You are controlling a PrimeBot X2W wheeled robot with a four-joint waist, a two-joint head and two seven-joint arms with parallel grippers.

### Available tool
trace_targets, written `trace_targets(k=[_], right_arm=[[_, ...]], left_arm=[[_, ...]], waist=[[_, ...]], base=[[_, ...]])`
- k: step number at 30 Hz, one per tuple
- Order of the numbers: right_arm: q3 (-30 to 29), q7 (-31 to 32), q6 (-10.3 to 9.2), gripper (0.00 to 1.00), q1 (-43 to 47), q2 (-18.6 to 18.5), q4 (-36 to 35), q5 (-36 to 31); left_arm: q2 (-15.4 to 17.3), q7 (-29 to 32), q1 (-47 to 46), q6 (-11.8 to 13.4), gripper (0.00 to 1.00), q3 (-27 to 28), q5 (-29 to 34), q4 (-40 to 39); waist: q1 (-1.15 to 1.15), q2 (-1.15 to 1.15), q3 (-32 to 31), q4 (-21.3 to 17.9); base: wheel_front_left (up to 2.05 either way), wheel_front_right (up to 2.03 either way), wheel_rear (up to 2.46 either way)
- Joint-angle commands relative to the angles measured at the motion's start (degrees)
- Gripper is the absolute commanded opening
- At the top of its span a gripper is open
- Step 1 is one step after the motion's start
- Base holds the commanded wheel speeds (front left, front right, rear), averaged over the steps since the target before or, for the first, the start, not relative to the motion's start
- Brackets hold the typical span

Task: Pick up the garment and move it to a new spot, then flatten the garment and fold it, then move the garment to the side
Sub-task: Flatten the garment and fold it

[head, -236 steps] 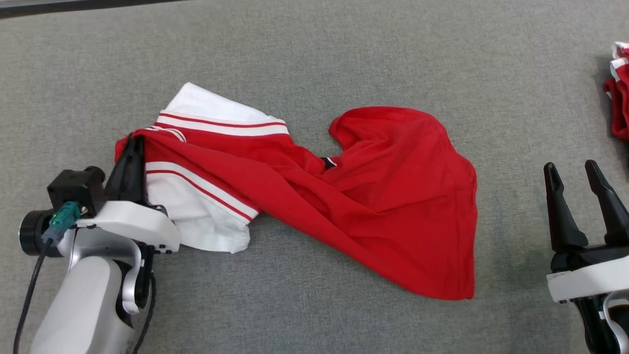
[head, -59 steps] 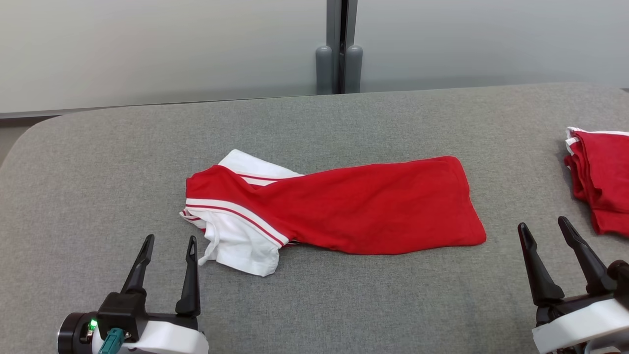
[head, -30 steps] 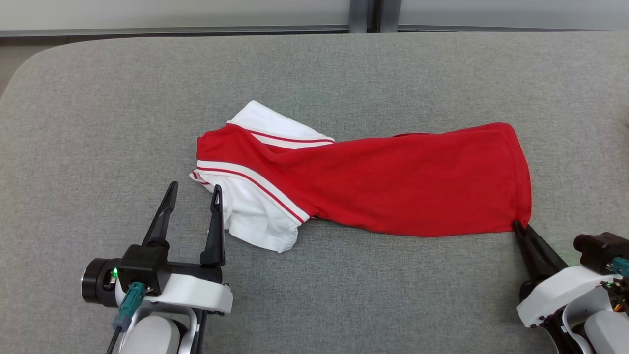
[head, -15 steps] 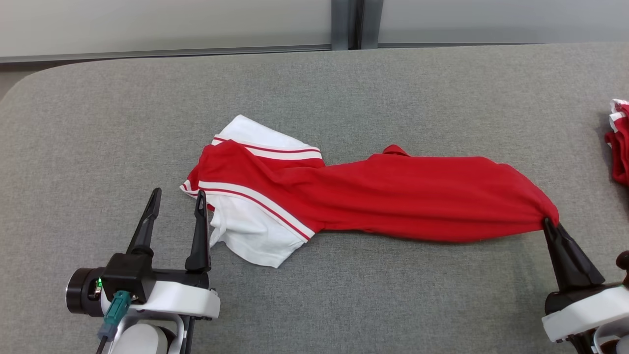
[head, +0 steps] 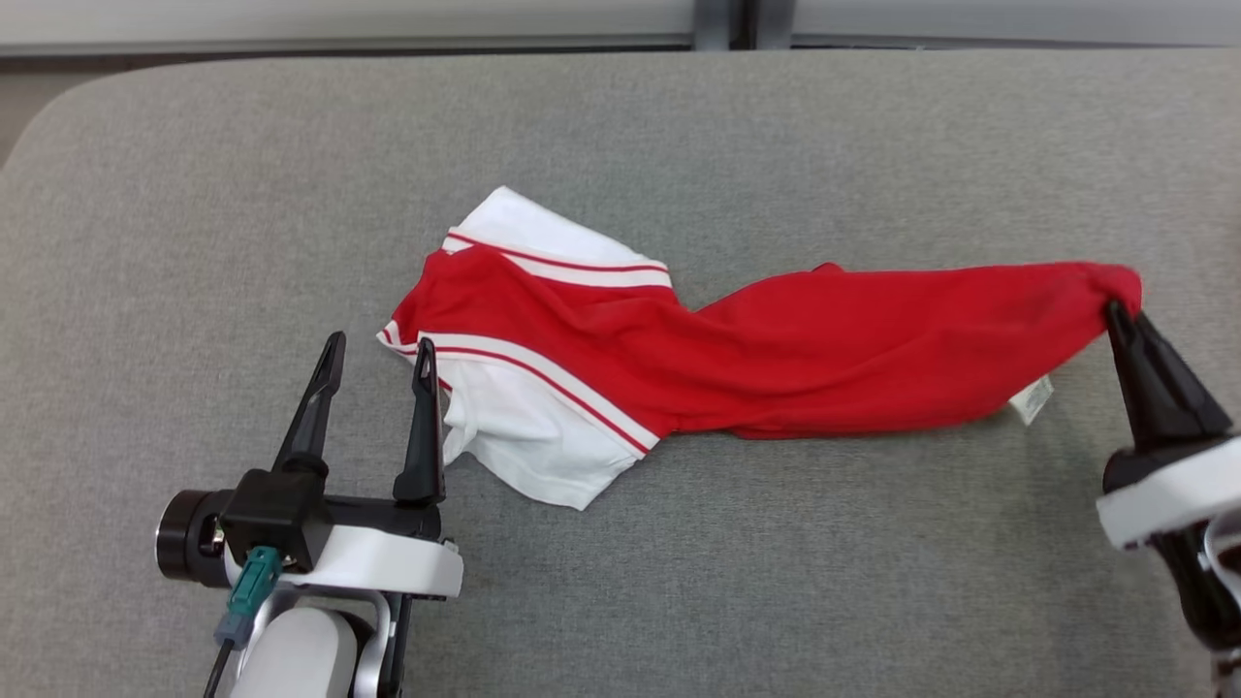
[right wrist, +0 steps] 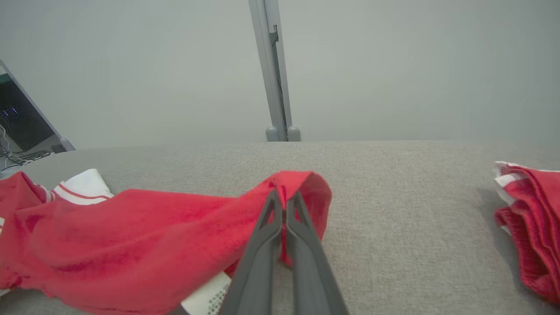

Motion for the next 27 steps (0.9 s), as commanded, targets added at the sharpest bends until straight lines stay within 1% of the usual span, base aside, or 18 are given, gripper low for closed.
trace_targets(k=[1,5,10,11,12,13,14,17,20,24,27], right_arm=[[0.2,0.4,0.00,0.00,-2.4,-0.7,1.1,0.6],[1.9,1.0,0.00,0.00,-9.1,-1.7,5.4,2.1],[5.7,0.3,0.00,0.00,-17.2,-2.4,13.8,4.3],[6.7,-0.2,0.00,0.08,-18.5,-2.5,15.4,4.5],[7.6,-1.0,0.00,0.38,-19.5,-2.3,16.6,5.1],[8.3,-1.9,0.00,0.72,-20.4,-2.3,17.7,5.4],[9.0,-3.1,0.00,1.00,-21.0,-2.3,18.6,5.7],[11.0,-7.2,0.00,1.00,-21.7,-2.4,20.2,6.0],[11.6,-11.7,0.00,1.00,-20.0,-2.8,19.9,5.4],[10.1,-13.0,0.00,1.00,-17.6,-3.0,17.5,3.7],[7.6,-13.3,0.00,1.00,-13.6,-2.8,14.6,1.8]], left_arm=[[-0.2,-0.2,-1.3,-0.2,1.00,0.0,0.8,-0.3],[-0.9,-0.2,-2.8,-0.6,1.00,-0.4,0.9,-0.4],[-1.7,-0.2,-4.8,-1.1,1.00,-1.1,1.4,0.1],[-1.8,-0.2,-5.1,-1.2,1.00,-1.1,1.4,0.3],[-1.9,-0.2,-5.4,-1.2,1.00,-1.2,1.4,0.4],[-2.0,-0.2,-5.6,-1.2,1.00,-1.2,1.5,0.5],[-2.1,-0.2,-5.8,-1.3,1.00,-1.2,1.6,0.6],[-2.3,-0.2,-6.0,-1.1,1.00,-0.7,1.8,0.8],[-2.2,-0.2,-4.7,-1.0,1.00,0.3,2.1,1.0],[-1.9,-0.2,-3.6,-1.1,1.00,1.1,2.5,1.0],[-1.6,-0.2,-2.7,-1.3,1.00,1.7,2.8,1.2]], waist=[[0.00,0.00,1.8,1.4],[0.00,0.00,4.3,2.7],[0.00,0.00,6.5,3.8],[0.00,0.00,6.7,4.0],[0.00,0.00,6.8,4.0],[0.00,0.00,6.9,4.0],[0.00,0.00,6.9,3.9],[0.00,0.00,6.7,3.2],[0.00,0.00,5.3,1.6],[0.00,0.00,4.0,0.4],[0.00,0.00,2.4,-0.6]], base=[[0.00,0.00,0.00],[0.00,0.00,0.00],[0.00,0.00,0.00],[0.00,0.00,0.00],[0.00,0.00,0.00],[0.00,0.00,0.00],[0.00,0.00,0.00],[0.00,0.00,0.00],[0.00,0.00,0.00],[0.00,0.00,0.00],[0.00,0.00,0.00]])
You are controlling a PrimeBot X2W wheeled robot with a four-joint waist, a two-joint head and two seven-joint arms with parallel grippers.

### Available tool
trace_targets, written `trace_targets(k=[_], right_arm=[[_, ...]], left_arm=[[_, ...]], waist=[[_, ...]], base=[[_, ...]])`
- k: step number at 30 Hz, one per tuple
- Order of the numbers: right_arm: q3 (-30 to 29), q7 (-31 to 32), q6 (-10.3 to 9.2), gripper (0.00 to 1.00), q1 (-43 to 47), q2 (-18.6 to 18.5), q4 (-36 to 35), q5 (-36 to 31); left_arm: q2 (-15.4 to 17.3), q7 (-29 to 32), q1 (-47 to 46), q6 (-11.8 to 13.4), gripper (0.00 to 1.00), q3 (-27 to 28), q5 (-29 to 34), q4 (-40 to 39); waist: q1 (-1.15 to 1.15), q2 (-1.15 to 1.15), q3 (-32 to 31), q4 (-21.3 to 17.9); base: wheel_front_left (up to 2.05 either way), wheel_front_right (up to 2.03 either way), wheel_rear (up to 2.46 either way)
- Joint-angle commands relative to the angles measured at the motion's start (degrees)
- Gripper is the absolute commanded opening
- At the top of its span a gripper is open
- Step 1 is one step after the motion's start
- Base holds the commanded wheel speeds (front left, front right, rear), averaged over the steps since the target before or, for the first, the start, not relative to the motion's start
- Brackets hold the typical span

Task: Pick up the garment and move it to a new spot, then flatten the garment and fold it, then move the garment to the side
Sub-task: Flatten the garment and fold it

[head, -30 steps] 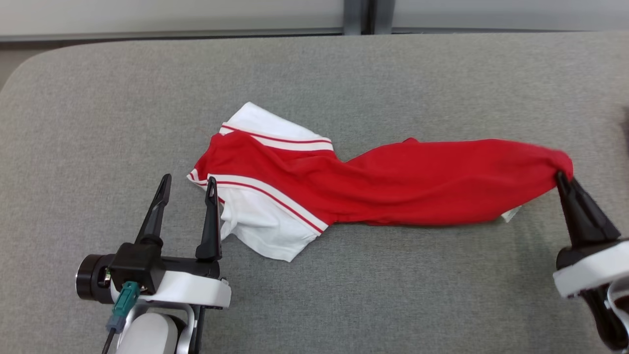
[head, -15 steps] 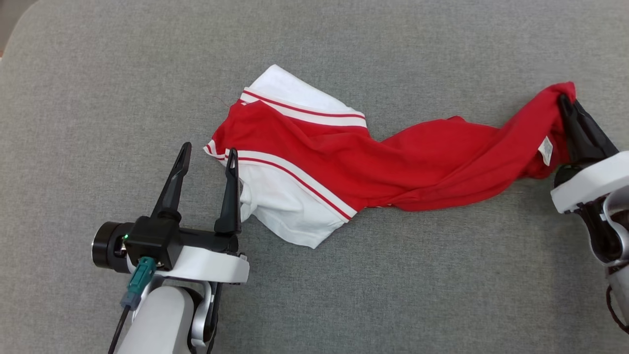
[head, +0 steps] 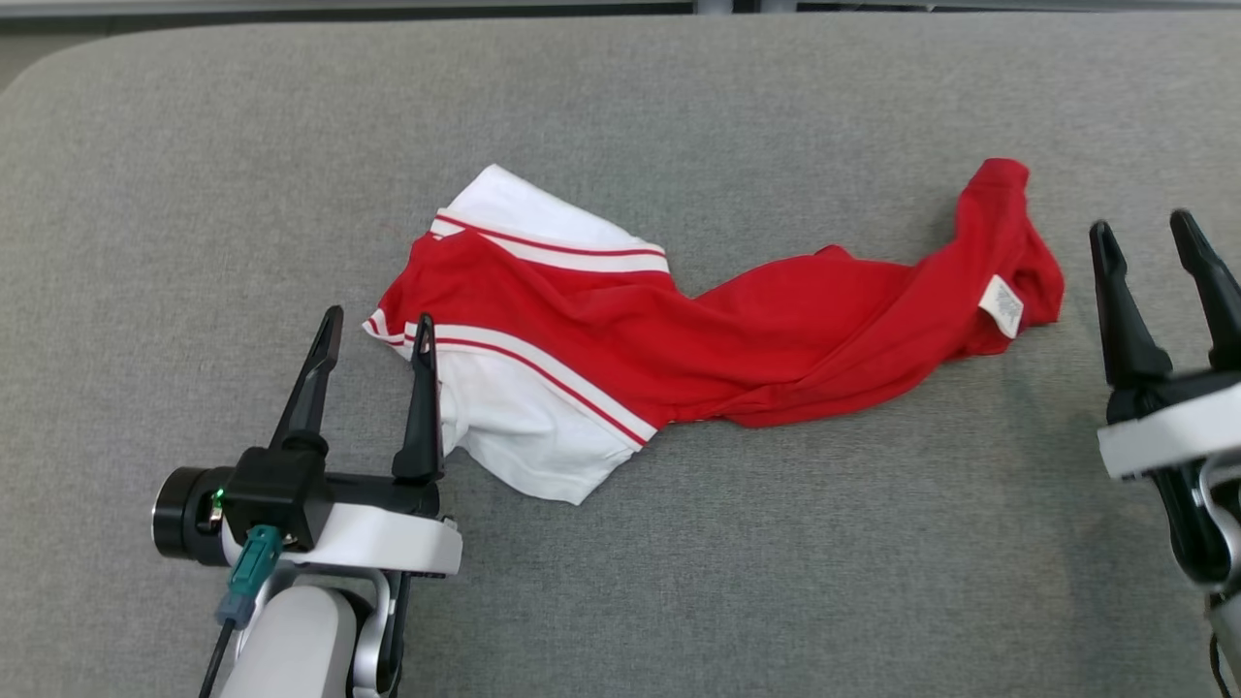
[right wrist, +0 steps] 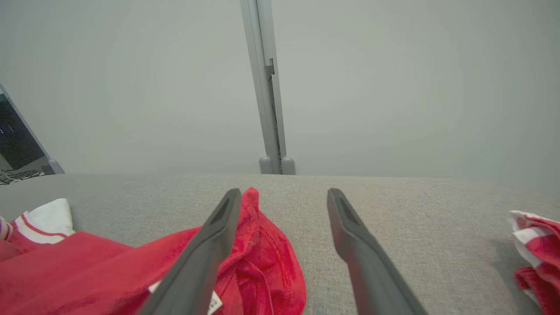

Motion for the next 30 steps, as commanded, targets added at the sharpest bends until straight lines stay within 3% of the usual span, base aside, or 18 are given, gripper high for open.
trace_targets(k=[1,16,30], right_arm=[[-0.5,-0.4,0.00,1.00,1.3,0.1,-0.6,-0.9],[-8.9,6.1,0.00,1.00,22.6,6.8,-15.5,-9.1],[-11.1,10.1,0.00,1.00,26.7,9.2,-21.5,-11.2]], left_arm=[[0.2,-0.1,0.4,-0.2,1.00,0.4,0.4,0.1],[2.4,-0.1,9.3,0.1,1.00,2.2,0.3,1.3],[3.6,1.3,12.1,0.8,1.00,1.7,-0.2,0.1]], waist=[[0.00,0.00,-1.2,-1.0],[0.00,0.00,-11.0,-4.3],[0.00,0.00,-12.9,-4.5]], base=[[0.00,0.00,0.00],[0.00,0.00,0.00],[0.00,0.00,0.00]])
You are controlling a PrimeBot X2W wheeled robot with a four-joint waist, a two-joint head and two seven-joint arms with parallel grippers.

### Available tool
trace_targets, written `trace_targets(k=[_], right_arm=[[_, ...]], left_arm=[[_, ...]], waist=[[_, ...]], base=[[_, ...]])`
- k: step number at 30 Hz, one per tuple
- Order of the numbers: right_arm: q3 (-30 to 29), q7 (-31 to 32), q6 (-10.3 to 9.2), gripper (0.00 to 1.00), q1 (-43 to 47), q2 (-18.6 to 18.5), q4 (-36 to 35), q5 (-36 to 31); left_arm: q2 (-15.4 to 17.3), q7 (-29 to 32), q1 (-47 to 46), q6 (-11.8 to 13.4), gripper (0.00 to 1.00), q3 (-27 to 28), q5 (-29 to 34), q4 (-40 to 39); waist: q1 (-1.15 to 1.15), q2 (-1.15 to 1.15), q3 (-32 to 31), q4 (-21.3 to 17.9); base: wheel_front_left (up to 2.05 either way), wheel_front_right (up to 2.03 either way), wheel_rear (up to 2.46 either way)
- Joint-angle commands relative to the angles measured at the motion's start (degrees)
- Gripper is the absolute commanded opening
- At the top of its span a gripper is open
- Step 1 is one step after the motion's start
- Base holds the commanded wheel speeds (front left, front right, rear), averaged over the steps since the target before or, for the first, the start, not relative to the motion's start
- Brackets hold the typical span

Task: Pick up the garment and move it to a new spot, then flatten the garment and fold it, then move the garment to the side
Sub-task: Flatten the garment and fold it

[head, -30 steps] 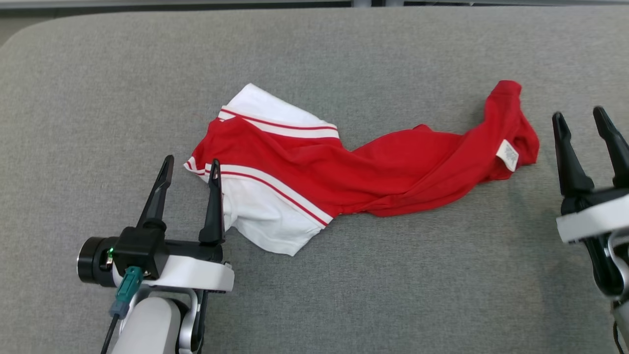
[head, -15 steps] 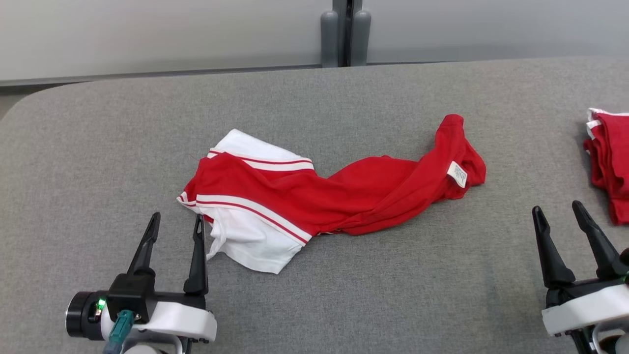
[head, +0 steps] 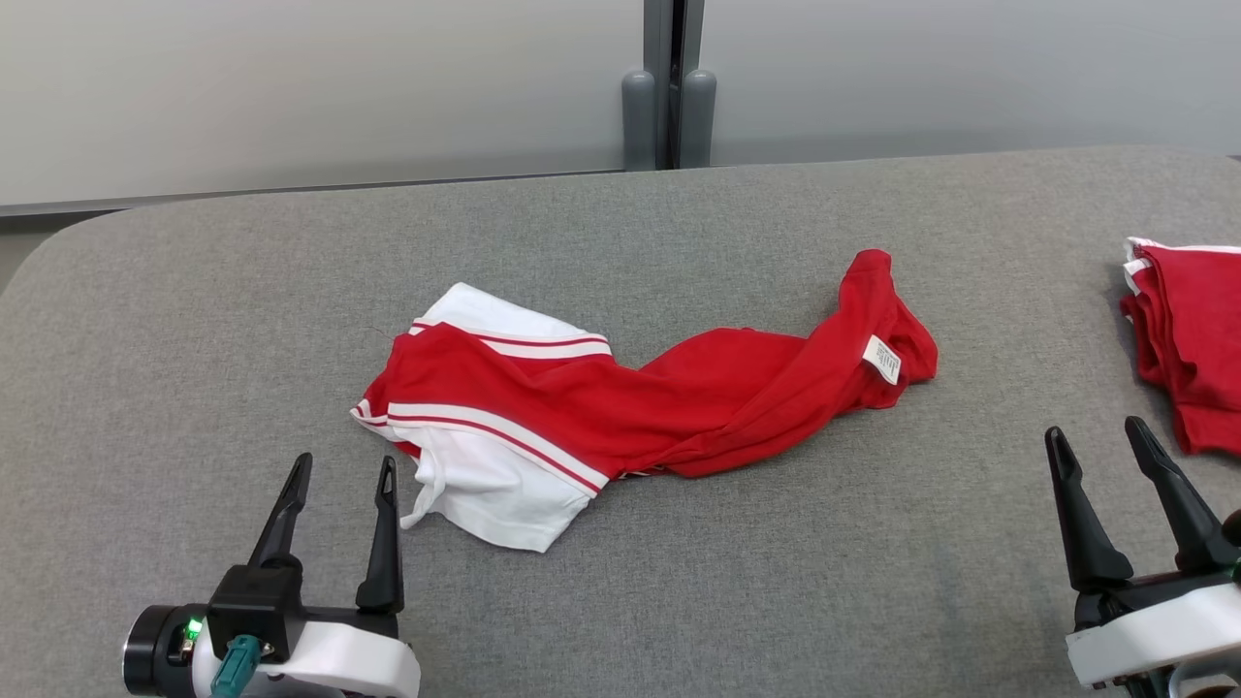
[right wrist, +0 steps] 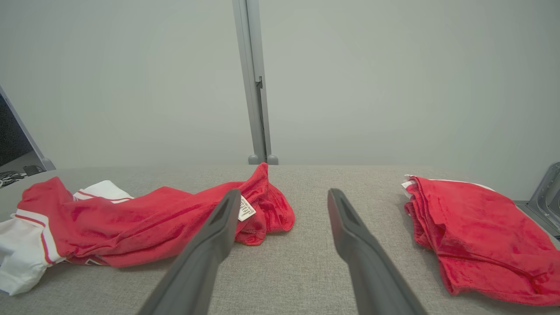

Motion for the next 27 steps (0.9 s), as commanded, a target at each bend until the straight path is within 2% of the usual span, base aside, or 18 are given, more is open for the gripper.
trace_targets(k=[1,6,13,19,20,22,27], right_arm=[[-0.4,0.2,0.00,1.00,0.5,0.1,-0.5,-0.4],[-0.8,0.6,0.00,1.00,0.4,0.4,-1.1,-0.5],[-0.5,0.8,0.00,1.00,-0.9,0.6,-1.5,0.2],[0.6,0.4,0.00,1.00,-2.4,0.4,-0.4,1.0],[0.6,0.2,0.00,1.00,-2.7,0.4,-0.2,1.2],[0.5,0.1,0.00,1.00,-3.0,0.5,0.3,1.3],[-0.1,0.0,0.00,1.00,-4.5,-0.7,2.0,2.1]], left_arm=[[0.3,0.1,0.2,0.4,1.00,-0.1,-0.1,-0.3],[0.6,0.9,-0.5,0.3,1.00,-0.5,-0.1,0.1],[0.2,4.5,-4.2,-2.9,1.00,-2.7,-1.7,5.1],[-0.2,7.2,-7.8,-5.8,1.00,-4.1,-3.6,13.6],[-0.2,7.0,-8.2,-5.8,0.93,-3.9,-3.7,14.6],[-0.4,6.2,-9.1,-5.8,0.00,-3.7,-4.2,16.2],[-0.5,4.3,-10.9,-5.8,0.00,-3.1,-5.1,18.7]], waist=[[0.00,0.00,0.1,0.1],[0.00,0.00,0.6,0.2],[0.00,0.00,2.7,0.2],[0.00,0.00,4.9,-0.8],[0.00,0.00,5.2,-0.9],[0.00,0.00,5.6,-1.0],[0.00,0.00,6.7,-0.6]], base=[[0.00,0.00,0.00],[0.00,0.00,0.00],[0.00,0.00,0.00],[0.00,0.00,0.00],[0.00,0.00,0.00],[0.00,0.00,0.00],[0.00,0.00,0.00]])
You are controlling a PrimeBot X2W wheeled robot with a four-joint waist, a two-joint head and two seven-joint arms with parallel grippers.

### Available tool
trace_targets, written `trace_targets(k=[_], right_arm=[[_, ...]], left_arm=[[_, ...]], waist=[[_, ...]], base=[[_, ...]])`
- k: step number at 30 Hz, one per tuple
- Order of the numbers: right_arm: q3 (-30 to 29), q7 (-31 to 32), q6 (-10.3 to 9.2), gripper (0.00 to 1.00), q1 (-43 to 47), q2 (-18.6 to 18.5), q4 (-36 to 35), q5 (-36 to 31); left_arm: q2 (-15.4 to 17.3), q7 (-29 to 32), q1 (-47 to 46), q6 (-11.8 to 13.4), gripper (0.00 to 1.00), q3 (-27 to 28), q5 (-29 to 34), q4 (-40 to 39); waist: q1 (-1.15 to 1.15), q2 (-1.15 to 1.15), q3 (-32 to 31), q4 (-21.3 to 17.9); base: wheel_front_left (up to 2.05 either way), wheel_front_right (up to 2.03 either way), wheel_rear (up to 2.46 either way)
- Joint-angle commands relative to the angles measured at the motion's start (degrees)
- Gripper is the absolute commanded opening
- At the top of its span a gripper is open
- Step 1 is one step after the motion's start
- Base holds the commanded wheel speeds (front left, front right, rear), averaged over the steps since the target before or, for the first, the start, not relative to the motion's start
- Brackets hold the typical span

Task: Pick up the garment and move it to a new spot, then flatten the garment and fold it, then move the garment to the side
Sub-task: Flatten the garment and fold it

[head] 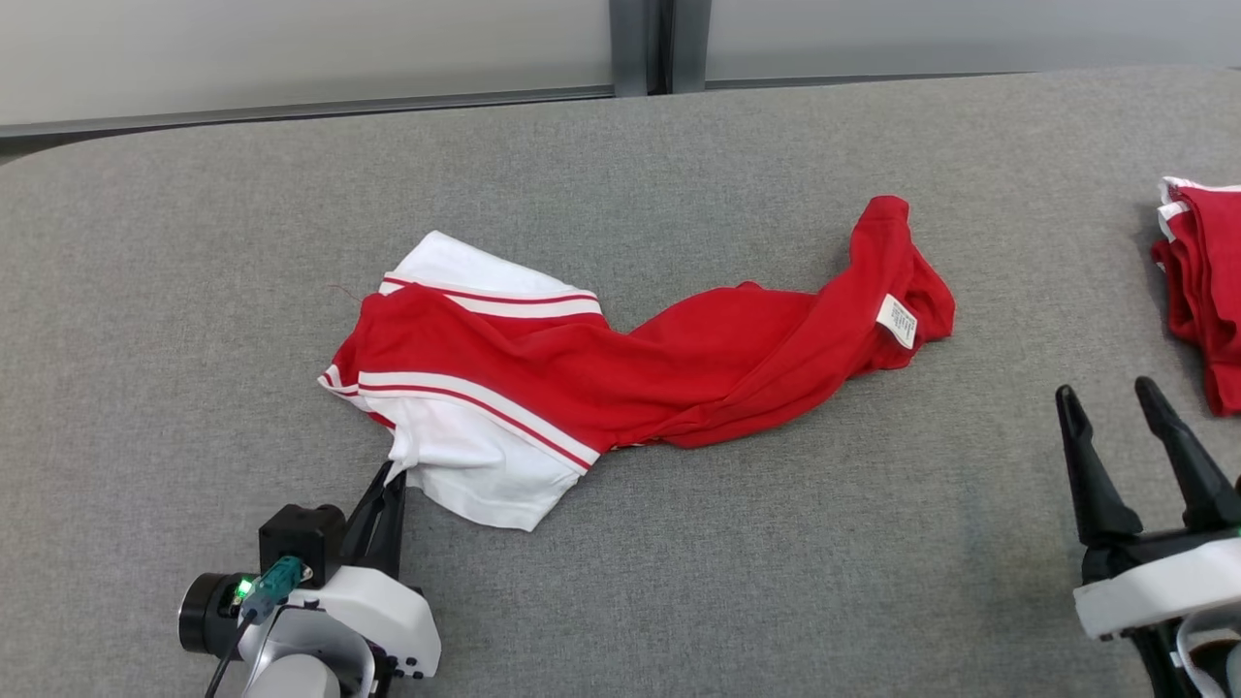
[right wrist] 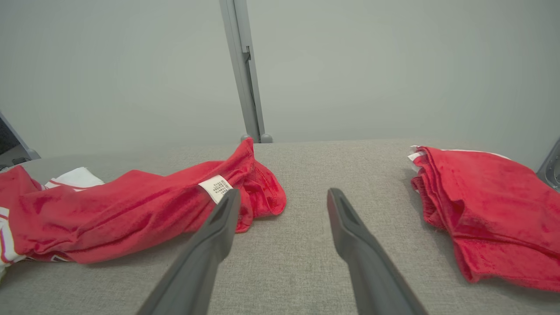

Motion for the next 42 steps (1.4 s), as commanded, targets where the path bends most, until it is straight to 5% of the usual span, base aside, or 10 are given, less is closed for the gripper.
trace_targets(k=[1,8,22,25,26,42], right_arm=[[-0.4,-0.2,0.00,1.00,-1.7,-0.8,0.7,0.7],[3.3,1.1,0.00,1.00,-11.0,-5.8,7.2,4.0],[22.7,3.7,0.00,1.00,-29.5,-12.5,21.7,14.9],[26.9,3.7,0.00,0.15,-31.3,-13.9,22.5,17.6],[28.4,3.8,0.00,0.00,-31.8,-14.3,22.6,18.8],[35.8,-8.1,0.00,0.00,-32.0,-18.9,23.4,26.6]], left_arm=[[0.2,-0.6,-1.4,0.0,0.00,0.2,-0.5,0.4],[-0.6,-2.0,-5.2,0.0,0.00,-0.9,-0.1,0.7],[-2.4,-5.1,-10.6,0.4,0.00,-3.1,0.1,2.4],[-2.4,-5.5,-10.6,0.6,0.00,-2.9,0.1,2.3],[-2.4,-5.6,-10.7,0.7,0.00,-2.9,0.0,2.2],[-2.1,-6.0,-8.8,1.6,0.00,-1.1,0.0,0.5]], waist=[[0.00,0.00,0.6,0.4],[0.00,0.00,4.7,2.8],[0.00,0.00,9.1,6.0],[0.00,0.00,9.0,5.9],[0.00,0.00,9.0,5.9],[0.00,0.00,6.8,5.1]], base=[[0.00,0.00,0.00],[0.00,0.00,0.00],[0.00,0.00,0.00],[0.00,0.00,0.00],[0.00,0.00,0.00],[0.00,0.00,0.00]])
